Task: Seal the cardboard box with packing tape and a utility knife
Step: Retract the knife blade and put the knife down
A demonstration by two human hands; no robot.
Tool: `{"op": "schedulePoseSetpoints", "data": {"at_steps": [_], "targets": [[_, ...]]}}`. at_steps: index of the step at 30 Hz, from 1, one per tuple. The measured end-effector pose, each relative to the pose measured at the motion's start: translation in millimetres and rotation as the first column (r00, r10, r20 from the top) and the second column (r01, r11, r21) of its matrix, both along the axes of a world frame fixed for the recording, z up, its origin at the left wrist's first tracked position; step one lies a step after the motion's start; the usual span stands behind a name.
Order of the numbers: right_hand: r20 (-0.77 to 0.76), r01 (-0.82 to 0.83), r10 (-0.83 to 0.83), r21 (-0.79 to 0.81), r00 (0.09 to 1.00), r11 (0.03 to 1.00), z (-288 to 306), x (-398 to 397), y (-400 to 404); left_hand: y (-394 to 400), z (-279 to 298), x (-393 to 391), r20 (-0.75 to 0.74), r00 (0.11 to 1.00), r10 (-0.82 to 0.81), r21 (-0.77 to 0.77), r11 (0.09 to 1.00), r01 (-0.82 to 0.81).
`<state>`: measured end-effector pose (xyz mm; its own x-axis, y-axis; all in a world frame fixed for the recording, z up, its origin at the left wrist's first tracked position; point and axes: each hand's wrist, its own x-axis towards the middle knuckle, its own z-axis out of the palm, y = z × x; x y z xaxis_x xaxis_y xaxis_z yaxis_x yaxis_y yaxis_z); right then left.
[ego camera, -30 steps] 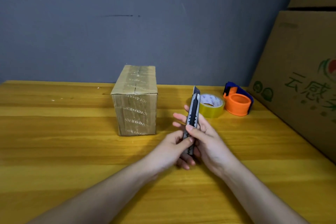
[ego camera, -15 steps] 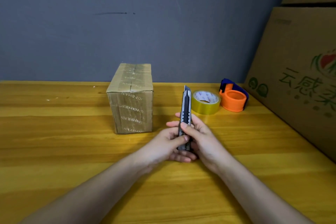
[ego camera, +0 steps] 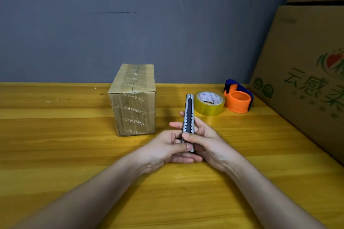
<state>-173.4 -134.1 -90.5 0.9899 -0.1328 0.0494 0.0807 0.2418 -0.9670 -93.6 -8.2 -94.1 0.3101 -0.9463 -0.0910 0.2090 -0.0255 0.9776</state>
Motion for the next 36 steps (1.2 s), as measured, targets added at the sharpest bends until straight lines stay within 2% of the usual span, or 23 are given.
{"op": "schedulePoseSetpoints", "data": {"at_steps": [5, 8, 10, 12, 15, 17, 19, 21, 26, 28, 32, 36], "targets": [[0.036, 0.089, -0.087, -0.043, 0.996, 0.995, -5.3, 3.3, 0.8, -2.5, -3.2, -1.7, 0.068, 0.997, 0.035, -0.028, 0.999, -0.034], [0.077, 0.255, -0.247, -0.128, 0.966, 0.958, -7.9, 7.1, 4.1, -7.4, -5.9, -1.1, 0.132, 0.975, 0.181, -0.044, 0.983, -0.177], [0.086, 0.317, -0.307, -0.173, 0.948, 0.932, -7.6, 8.6, 6.5, -9.6, -9.5, -0.6, 0.227, 0.928, 0.295, -0.074, 0.956, -0.285], [0.097, 0.352, -0.339, -0.215, 0.936, 0.911, -10.6, 11.0, 6.9, -10.8, -17.7, 0.4, 0.421, 0.825, 0.378, -0.108, 0.924, -0.368], [0.158, 0.474, -0.448, -0.36, 0.88, 0.804, -15.7, 13.1, 7.2, -7.4, -19.1, -3.0, 0.728, 0.568, 0.383, -0.139, 0.894, -0.425], [0.189, 0.529, -0.501, -0.439, 0.844, 0.726, -18.9, 14.8, 6.9, -5.3, -15.9, -6.1, 0.831, 0.418, 0.367, -0.156, 0.875, -0.458], [0.209, 0.556, -0.532, -0.51, 0.82, 0.657, -20.7, 16.6, 6.4, -4.3, -11.2, -9.7, 0.875, 0.334, 0.35, -0.16, 0.861, -0.483], [0.21, 0.554, -0.538, -0.548, 0.816, 0.627, -21.0, 19.8, 5.9, -6.4, -10.3, -10.3, 0.881, 0.32, 0.348, -0.149, 0.847, -0.511], [0.11, 0.568, -0.612, -0.528, 0.783, 0.632, -10.2, 26.8, 2.6, -19.9, -8.7, -8.7, 0.873, 0.324, 0.365, -0.111, 0.795, -0.596], [0.064, 0.533, -0.615, -0.575, 0.786, 0.621, -6.6, 33.6, -1.6, -27.4, -7.6, -6.1, 0.877, 0.307, 0.369, -0.102, 0.768, -0.632], [-0.054, 0.382, -0.587, -0.711, 0.808, 0.591, 0.9, 52.0, -7.8, -44.2, -5.2, 2.6, 0.866, 0.328, 0.377, -0.028, 0.692, -0.721], [-0.054, 0.361, -0.632, -0.781, 0.773, 0.509, -0.6, 62.6, -13.3, -57.4, -3.8, 9.9, 0.891, 0.313, 0.33, 0.022, 0.656, -0.754]]}}
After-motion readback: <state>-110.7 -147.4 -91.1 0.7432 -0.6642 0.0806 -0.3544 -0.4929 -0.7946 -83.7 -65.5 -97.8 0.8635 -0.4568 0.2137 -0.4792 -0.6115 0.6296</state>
